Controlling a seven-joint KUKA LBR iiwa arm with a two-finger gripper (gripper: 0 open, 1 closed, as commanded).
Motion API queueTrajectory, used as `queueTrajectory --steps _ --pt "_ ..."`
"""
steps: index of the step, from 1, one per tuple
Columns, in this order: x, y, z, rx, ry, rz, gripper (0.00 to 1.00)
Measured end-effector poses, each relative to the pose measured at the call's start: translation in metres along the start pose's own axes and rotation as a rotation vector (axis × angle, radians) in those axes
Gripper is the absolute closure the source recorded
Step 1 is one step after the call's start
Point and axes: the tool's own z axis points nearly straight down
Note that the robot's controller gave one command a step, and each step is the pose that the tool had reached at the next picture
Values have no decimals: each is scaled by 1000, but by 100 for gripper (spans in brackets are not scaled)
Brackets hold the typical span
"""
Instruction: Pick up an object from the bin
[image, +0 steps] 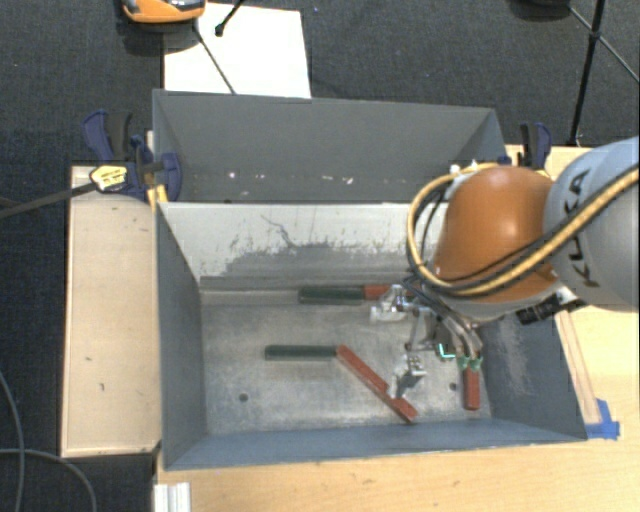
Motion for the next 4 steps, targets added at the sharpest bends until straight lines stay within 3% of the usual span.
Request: queueTrajectory --steps 1,2,3,4 --pt "-2 0 -4 0 -8 1 0" --pt "-22 2 38 -1 -15 72 0" --pt "1 7 109 -1 -8 274 100" --pt "1 7 109 -1 -7 274 0"
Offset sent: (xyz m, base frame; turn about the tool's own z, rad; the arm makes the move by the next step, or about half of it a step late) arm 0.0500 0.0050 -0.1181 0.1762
